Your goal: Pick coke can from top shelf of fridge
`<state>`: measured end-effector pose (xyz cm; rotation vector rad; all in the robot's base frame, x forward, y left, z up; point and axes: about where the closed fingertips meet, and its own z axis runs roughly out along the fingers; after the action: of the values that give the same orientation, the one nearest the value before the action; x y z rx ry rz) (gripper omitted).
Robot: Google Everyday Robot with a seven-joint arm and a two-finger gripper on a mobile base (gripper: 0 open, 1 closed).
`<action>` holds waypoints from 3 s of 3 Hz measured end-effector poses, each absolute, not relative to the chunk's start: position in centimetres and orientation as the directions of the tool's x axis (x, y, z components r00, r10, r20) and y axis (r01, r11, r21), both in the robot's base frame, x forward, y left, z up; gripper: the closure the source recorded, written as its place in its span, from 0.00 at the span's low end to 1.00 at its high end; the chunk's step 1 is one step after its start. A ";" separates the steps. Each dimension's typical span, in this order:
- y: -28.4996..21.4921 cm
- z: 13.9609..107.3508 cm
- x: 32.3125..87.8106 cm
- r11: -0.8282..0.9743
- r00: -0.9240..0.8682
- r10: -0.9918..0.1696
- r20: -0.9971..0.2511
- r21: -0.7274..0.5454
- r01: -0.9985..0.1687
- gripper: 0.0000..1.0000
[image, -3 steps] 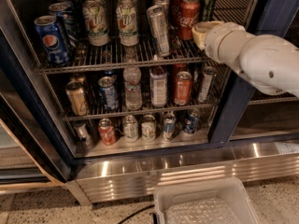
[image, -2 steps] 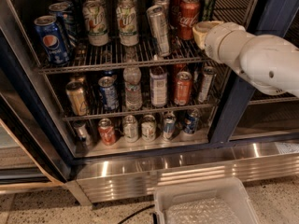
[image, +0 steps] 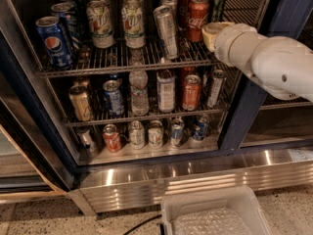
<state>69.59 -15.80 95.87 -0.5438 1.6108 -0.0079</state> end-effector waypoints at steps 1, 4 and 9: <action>-15.8 95.9 69.6 0.884 -0.013 -0.347 -0.938 -0.322 -0.338 0.82; -15.8 95.9 69.6 0.884 -0.013 -0.347 -0.938 -0.322 -0.338 0.66; -15.8 95.9 69.6 0.884 -0.013 -0.347 -0.938 -0.322 -0.338 0.60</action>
Offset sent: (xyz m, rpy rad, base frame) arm 0.0000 0.0000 0.0000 0.0000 0.0000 0.0000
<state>69.59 -15.76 95.91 -0.5442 1.6102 -0.0078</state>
